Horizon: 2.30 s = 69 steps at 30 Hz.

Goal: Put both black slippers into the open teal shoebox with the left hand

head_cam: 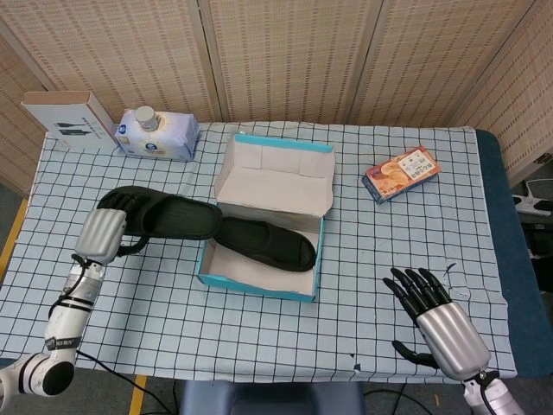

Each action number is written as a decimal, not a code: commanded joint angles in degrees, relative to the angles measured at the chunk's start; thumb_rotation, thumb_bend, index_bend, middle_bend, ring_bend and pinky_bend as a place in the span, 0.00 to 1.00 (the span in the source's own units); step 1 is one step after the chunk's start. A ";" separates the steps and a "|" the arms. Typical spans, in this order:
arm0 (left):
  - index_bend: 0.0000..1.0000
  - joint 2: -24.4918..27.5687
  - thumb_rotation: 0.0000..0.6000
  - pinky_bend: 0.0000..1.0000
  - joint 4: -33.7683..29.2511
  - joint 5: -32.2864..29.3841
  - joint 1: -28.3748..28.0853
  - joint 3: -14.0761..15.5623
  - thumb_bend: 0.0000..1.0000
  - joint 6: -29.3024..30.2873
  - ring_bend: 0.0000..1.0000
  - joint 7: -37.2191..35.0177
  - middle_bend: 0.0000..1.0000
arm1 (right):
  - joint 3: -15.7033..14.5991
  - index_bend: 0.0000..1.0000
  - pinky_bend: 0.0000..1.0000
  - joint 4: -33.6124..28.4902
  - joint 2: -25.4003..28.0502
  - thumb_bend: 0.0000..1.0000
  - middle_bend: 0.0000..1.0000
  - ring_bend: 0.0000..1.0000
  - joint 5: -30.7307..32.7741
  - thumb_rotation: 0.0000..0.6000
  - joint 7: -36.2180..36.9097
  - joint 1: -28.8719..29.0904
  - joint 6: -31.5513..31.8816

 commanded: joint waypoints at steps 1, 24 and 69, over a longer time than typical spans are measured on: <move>0.59 0.30 1.00 0.73 -8.19 5.18 0.72 2.44 0.46 2.20 0.69 4.23 0.73 | -0.01 0.00 0.00 0.69 -0.39 0.15 0.00 0.00 0.32 0.87 1.00 0.38 -0.46; 0.58 -2.52 1.00 0.76 -27.28 -49.76 -23.85 -8.53 0.46 -4.26 0.70 35.59 0.73 | 0.35 0.00 0.00 7.24 0.44 0.15 0.00 0.00 2.47 0.87 9.08 2.71 -1.16; 0.60 2.28 1.00 0.79 -5.88 -97.52 -53.83 3.53 0.47 -34.46 0.73 37.42 0.77 | 0.41 0.00 0.00 11.17 -0.84 0.15 0.00 0.00 6.01 0.87 11.81 4.59 -2.40</move>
